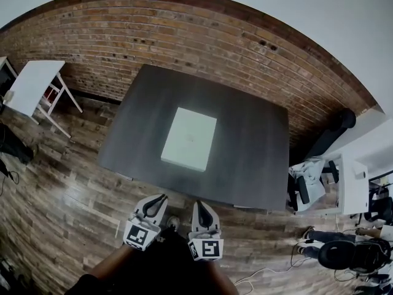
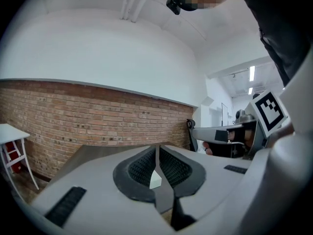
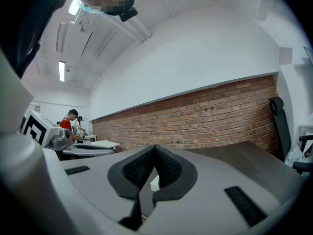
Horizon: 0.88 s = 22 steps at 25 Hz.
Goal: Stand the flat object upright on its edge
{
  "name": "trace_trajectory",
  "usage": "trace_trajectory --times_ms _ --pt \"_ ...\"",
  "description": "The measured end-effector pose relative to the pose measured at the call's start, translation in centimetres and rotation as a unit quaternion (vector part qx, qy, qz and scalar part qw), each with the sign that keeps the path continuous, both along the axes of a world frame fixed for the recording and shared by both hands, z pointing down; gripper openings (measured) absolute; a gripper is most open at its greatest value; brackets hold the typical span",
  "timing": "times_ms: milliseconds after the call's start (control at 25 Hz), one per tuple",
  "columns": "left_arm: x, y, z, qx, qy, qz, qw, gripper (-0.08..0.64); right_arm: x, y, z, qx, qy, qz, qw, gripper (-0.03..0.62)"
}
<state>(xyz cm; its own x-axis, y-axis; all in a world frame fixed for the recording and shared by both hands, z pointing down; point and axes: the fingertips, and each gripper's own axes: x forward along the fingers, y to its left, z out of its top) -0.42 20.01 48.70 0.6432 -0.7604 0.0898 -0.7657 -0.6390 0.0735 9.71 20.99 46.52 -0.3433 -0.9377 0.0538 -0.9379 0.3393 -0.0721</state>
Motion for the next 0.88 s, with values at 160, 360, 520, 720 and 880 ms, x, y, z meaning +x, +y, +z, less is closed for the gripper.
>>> trace_trajectory --times_ms 160,360,520,720,880 --pt "1.1 -0.9 0.2 0.001 -0.01 -0.005 0.9999 0.049 1.4 -1.4 0.4 0.002 0.0 -0.005 1.0 0.025" --pt "1.0 -2.6 0.7 -0.003 -0.014 -0.018 0.9997 0.049 2.0 -2.8 1.3 -0.003 -0.003 -0.005 1.0 0.025" --pt "0.9 -3.9 1.2 -0.001 -0.008 -0.017 0.9998 0.049 2.0 -3.9 2.0 -0.008 -0.002 -0.002 1.0 0.025" --pt "0.6 -6.4 2.9 -0.014 -0.019 -0.011 0.9997 0.049 2.4 -5.9 3.3 -0.015 0.008 0.012 1.0 0.025" --pt "0.5 -8.5 3.3 -0.014 -0.019 0.0 0.9997 0.049 2.2 -7.7 3.9 -0.026 0.013 0.015 0.999 0.025"
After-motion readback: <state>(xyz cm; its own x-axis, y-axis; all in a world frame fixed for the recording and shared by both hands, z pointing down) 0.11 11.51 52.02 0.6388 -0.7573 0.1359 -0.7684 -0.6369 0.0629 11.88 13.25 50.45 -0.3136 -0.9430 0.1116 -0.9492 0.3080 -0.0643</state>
